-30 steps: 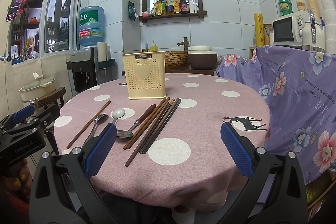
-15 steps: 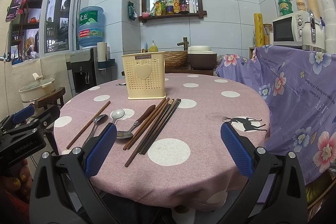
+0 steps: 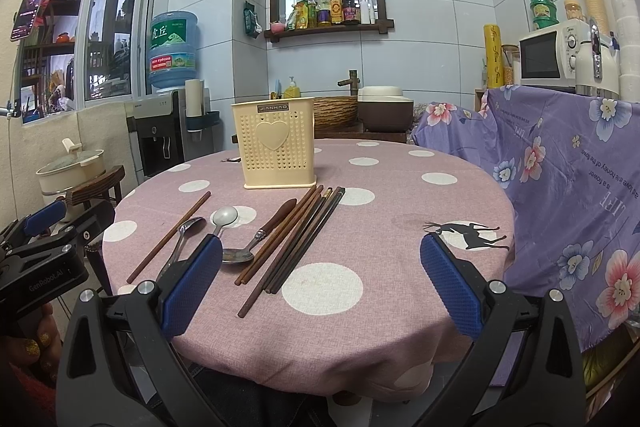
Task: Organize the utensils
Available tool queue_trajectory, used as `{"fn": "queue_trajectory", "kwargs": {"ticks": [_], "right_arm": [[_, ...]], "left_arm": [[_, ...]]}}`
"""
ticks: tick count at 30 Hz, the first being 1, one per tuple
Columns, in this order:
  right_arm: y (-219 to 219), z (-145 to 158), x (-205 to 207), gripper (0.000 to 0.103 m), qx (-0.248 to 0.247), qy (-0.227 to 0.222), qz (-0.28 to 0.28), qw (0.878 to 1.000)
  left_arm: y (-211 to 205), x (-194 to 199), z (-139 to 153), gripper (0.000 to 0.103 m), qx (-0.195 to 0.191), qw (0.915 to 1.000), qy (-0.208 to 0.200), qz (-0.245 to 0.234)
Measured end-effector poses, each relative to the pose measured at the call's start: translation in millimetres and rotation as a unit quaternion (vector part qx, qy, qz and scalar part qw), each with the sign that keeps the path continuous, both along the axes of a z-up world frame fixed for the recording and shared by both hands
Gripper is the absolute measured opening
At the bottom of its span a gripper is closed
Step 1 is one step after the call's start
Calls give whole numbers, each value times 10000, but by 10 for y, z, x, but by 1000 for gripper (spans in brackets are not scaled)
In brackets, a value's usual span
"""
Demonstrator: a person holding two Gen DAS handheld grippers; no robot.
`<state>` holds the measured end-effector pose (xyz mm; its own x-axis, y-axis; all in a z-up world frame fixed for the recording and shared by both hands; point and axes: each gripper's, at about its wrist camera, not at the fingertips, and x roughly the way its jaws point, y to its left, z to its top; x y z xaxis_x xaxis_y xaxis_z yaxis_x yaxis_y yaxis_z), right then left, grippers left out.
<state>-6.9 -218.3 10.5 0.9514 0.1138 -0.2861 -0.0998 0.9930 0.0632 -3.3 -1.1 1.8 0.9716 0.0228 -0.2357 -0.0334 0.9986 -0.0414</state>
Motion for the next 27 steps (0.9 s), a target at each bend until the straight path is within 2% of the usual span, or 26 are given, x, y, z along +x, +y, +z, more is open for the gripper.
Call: {"fn": "queue_trajectory", "kwargs": {"ticks": [27], "right_arm": [[3, -20, -3, 98, -7, 35, -6, 10000]], "left_arm": [[80, 13, -65, 98, -7, 10000, 42, 28]]}}
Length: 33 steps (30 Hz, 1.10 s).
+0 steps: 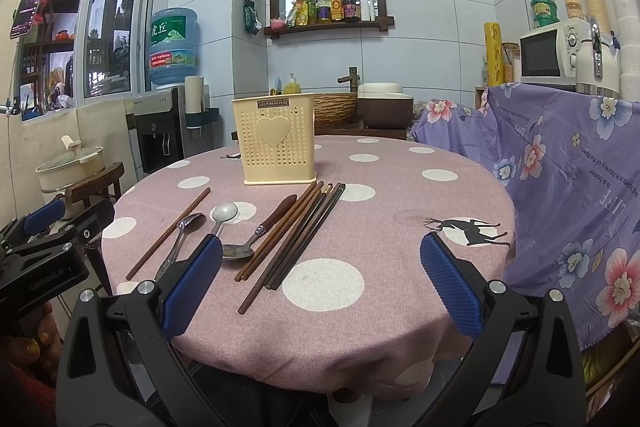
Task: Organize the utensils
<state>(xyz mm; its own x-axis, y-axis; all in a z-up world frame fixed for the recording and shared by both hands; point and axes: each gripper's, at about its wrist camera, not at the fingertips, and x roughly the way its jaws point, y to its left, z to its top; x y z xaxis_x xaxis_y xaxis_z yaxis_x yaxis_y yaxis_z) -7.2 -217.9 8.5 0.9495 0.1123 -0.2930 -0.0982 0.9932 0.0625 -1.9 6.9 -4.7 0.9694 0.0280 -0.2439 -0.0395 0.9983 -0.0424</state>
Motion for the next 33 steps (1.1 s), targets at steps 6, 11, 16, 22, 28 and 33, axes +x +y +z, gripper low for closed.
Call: {"fn": "queue_trajectory", "kwargs": {"ticks": [6, 11, 16, 22, 28, 33], "right_arm": [[10, -88, 62, 98, -98, 80, -87, 9999], [-40, -66, 175, 98, -184, 291, -228, 9991], [-164, -13, 515, 98, -202, 795, -314, 9961], [-294, -24, 1242, 98, 96, 1697, -155, 9853], [-125, -209, 1833, 98, -86, 2395, -22, 9709], [-78, -333, 2028, 95, -426, 2749, -210, 9603]], "left_arm": [[51, 24, -36, 98, 67, 9999, 67, 52], [112, 184, -22, 98, 178, 9991, 366, 136], [207, 598, 1, 98, 265, 9933, 1124, 75], [417, 1181, 59, 96, 11, 9830, 1834, -95], [358, 1490, 113, 95, 173, 9806, 1951, -72], [314, 1592, 89, 95, 242, 9784, 2051, -102]]}}
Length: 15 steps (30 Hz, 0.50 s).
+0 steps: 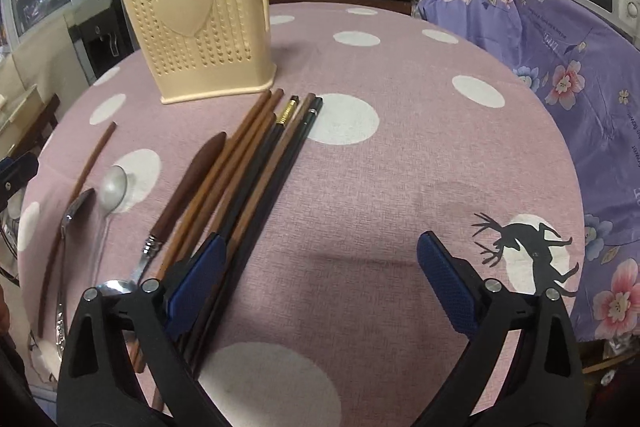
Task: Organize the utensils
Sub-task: 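Close the left tool on a brown chopstick while the right tool grasps a black chopstick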
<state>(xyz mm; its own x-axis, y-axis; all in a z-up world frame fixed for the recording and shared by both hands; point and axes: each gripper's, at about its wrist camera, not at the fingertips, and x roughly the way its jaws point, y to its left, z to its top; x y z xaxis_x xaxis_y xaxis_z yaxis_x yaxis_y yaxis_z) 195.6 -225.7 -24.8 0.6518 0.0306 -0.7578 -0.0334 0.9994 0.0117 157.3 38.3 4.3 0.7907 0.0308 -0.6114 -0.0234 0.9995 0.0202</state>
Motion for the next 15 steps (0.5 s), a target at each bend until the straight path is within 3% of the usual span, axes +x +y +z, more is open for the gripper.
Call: {"fn": "queue_trajectory", "kwargs": {"ticks": [3, 8, 15], "right_arm": [[-104, -51, 8, 95, -378, 124, -99, 9992], [-328, 72, 2, 93, 362, 48, -212, 9991], [-39, -16, 172, 93, -4, 354, 128, 9993]], "left_arm": [[34, 35, -50, 95, 132, 9999, 110, 8], [155, 130, -89, 95, 78, 9994, 299, 131], [61, 242, -102, 95, 162, 9992, 373, -19]]}}
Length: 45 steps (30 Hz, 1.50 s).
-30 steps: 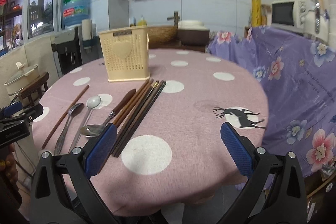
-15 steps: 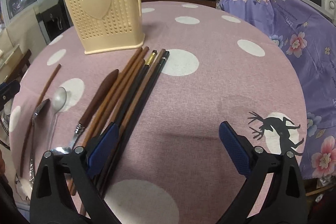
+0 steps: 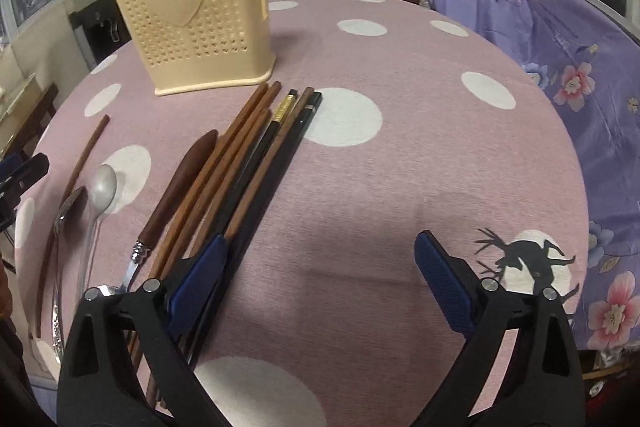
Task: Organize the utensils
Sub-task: 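Close the left tool on a brown chopstick while the right tool grasps a black chopstick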
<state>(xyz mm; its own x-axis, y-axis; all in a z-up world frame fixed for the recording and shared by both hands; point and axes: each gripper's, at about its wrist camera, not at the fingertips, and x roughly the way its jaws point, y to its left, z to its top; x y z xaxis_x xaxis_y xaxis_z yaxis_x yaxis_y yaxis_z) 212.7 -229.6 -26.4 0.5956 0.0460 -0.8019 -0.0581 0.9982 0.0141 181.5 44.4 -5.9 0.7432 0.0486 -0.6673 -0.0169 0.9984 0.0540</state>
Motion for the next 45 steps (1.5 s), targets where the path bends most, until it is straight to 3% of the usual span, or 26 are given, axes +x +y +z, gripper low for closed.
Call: {"fn": "queue_trajectory", "kwargs": {"ticks": [7, 9, 14, 18, 25, 33, 40, 45], "right_arm": [[-259, 81, -4, 90, -42, 16, -330, 9994], [-270, 75, 52, 84, 159, 104, -310, 9993], [-283, 73, 190, 65, 547, 213, -507, 9970], [-243, 128, 278, 60, 602, 118, -595, 9963], [-259, 124, 401, 44, 557, 136, -690, 9960], [-344, 68, 516, 30, 596, 252, -812, 9946], [-188, 56, 707, 18, 317, 212, -737, 9965], [-156, 50, 826, 10, 230, 177, -677, 9973]], "left_arm": [[118, 75, -35, 95, 5, 9998, 186, 24], [129, 129, -38, 95, -46, 9996, 269, 6], [159, 314, -69, 82, -542, 9963, 667, -55], [175, 432, -51, 66, -967, 9919, 828, 32], [-68, 634, -152, 37, -589, 9922, 1094, -31], [-178, 643, -225, 28, -182, 9934, 1135, 21], [-200, 721, -228, 11, -166, 9934, 1133, -58], [-211, 793, -221, 8, -179, 9930, 1160, -112]]}}
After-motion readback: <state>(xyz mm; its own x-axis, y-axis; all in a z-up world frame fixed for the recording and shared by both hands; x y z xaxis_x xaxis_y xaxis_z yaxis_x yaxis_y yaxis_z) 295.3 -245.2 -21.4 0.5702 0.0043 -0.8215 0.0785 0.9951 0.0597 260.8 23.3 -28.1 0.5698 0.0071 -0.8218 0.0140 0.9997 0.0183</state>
